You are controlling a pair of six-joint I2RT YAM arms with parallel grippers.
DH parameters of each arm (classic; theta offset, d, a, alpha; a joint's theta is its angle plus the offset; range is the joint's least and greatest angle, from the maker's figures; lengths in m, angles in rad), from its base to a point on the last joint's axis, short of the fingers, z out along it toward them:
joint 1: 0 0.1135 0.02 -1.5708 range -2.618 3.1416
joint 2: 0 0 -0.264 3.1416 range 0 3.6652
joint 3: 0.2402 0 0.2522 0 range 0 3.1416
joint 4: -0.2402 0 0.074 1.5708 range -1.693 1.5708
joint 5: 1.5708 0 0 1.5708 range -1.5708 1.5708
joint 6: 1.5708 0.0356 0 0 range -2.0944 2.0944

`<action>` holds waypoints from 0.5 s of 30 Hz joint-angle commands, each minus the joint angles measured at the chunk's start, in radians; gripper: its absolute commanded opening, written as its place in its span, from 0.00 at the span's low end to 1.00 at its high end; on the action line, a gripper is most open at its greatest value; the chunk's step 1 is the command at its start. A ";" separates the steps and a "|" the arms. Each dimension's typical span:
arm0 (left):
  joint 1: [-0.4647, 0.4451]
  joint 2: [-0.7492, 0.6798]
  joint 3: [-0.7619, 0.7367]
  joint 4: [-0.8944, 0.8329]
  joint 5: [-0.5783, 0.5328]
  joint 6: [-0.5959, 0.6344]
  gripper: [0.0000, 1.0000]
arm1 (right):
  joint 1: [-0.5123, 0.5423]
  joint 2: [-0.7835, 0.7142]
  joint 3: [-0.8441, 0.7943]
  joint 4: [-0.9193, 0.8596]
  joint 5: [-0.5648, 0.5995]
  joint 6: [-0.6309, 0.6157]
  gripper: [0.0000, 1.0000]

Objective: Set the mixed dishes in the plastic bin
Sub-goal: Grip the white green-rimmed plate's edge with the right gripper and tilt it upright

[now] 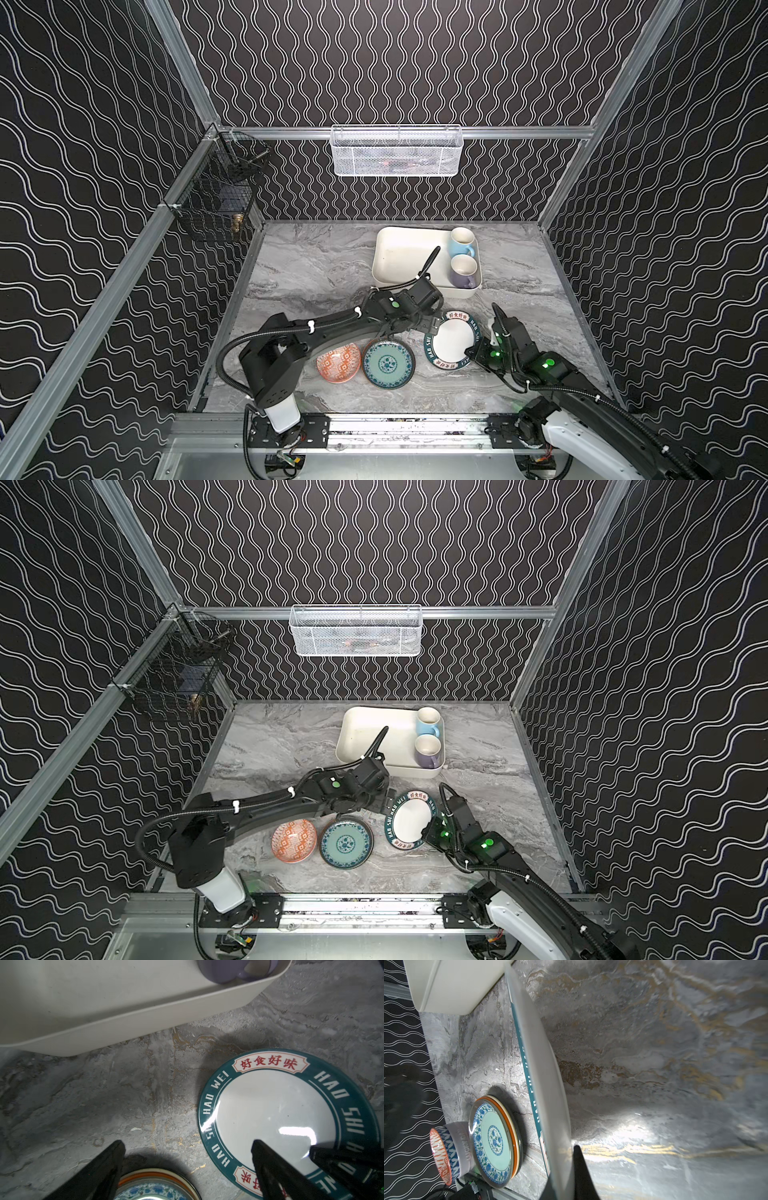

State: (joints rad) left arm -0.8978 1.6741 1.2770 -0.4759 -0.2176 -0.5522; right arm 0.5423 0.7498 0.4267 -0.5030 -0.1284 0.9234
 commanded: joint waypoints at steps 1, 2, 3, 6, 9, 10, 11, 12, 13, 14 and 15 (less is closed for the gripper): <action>0.002 -0.043 0.001 -0.039 -0.064 -0.003 0.99 | 0.002 -0.008 0.040 -0.050 0.008 -0.027 0.03; 0.002 -0.056 0.001 -0.043 -0.069 -0.004 0.99 | 0.002 -0.008 0.050 -0.052 0.005 -0.029 0.03; 0.002 -0.065 -0.001 -0.045 -0.076 -0.004 0.99 | 0.001 -0.007 0.060 -0.055 0.004 -0.029 0.03; 0.003 -0.095 -0.005 -0.056 -0.097 -0.005 0.99 | 0.001 -0.005 0.087 -0.060 -0.003 -0.036 0.03; 0.005 -0.122 -0.011 -0.067 -0.117 -0.005 0.99 | 0.001 0.003 0.122 -0.069 -0.005 -0.047 0.03; 0.005 -0.132 -0.013 -0.070 -0.123 -0.006 0.99 | 0.002 0.009 0.137 -0.073 -0.004 -0.050 0.03; 0.005 -0.142 -0.016 -0.073 -0.129 -0.007 0.99 | 0.002 0.014 0.153 -0.073 -0.006 -0.054 0.03; 0.005 -0.152 -0.018 -0.076 -0.133 -0.008 0.99 | 0.001 0.022 0.172 -0.071 -0.007 -0.059 0.03; 0.006 -0.164 -0.022 -0.079 -0.140 -0.007 0.99 | 0.002 0.034 0.194 -0.070 -0.005 -0.067 0.03; 0.007 -0.177 -0.026 -0.081 -0.144 -0.008 0.99 | 0.001 0.048 0.218 -0.066 -0.005 -0.079 0.03; 0.008 -0.187 -0.028 -0.082 -0.148 -0.007 0.99 | 0.003 0.061 0.243 -0.063 -0.003 -0.089 0.03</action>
State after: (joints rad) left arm -0.8940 1.5105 1.2545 -0.5419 -0.3264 -0.5526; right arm 0.5430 0.7906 0.6186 -0.5911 -0.1333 0.8669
